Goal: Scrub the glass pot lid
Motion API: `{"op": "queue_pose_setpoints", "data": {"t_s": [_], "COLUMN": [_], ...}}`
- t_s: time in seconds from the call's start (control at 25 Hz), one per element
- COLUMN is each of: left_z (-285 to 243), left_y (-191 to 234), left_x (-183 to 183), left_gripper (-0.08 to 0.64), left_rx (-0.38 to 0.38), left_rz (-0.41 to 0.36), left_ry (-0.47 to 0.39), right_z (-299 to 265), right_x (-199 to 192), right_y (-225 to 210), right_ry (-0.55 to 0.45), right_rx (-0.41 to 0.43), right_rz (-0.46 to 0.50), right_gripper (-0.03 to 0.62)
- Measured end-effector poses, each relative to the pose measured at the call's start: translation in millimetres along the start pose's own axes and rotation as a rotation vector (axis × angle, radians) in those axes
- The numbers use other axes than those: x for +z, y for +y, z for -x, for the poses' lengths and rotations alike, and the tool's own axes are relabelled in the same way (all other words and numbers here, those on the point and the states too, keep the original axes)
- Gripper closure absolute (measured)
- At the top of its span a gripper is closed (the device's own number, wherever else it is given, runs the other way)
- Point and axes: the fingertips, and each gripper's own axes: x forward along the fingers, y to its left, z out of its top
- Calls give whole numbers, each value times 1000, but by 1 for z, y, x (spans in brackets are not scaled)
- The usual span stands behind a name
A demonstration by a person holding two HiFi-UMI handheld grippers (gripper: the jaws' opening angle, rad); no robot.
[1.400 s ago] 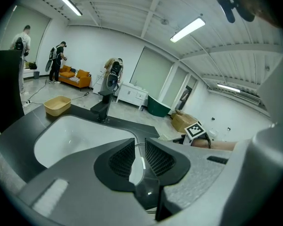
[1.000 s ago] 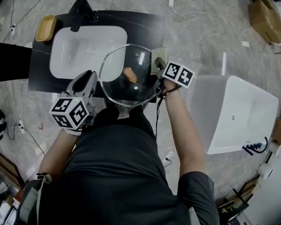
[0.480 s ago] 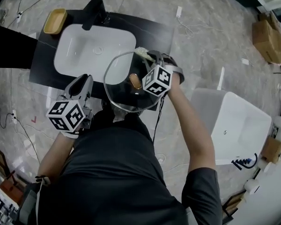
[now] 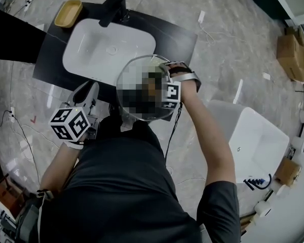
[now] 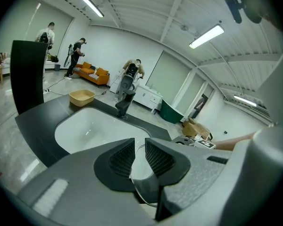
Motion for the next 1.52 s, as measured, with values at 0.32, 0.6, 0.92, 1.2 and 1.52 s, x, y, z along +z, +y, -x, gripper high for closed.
{"op": "queue_pose_setpoints", "data": {"t_s": [0.32, 0.6, 0.92, 1.2, 1.52], "left_z": [-23, -45, -53, -37, -8], "left_y": [-34, -77, -108, -89, -39], "left_x": [-6, -17, -20, -15, -16], "left_gripper": [489, 489, 489, 489, 489], "left_rx": [-87, -172, -232, -180, -62], "left_rz": [-42, -93, -106, -43, 28], "left_ry": [54, 108, 126, 101, 69], "right_z": [23, 55, 94, 88, 39], "right_x": [-28, -39, -37, -78, -67], "right_y": [51, 99, 131, 59, 13], "right_ry": [35, 47, -50, -147, -307], "right_rx": [-14, -6, 44, -71, -12], "right_rz": [-28, -98, -315, -744, -769], "right_gripper": [538, 538, 538, 538, 538]}}
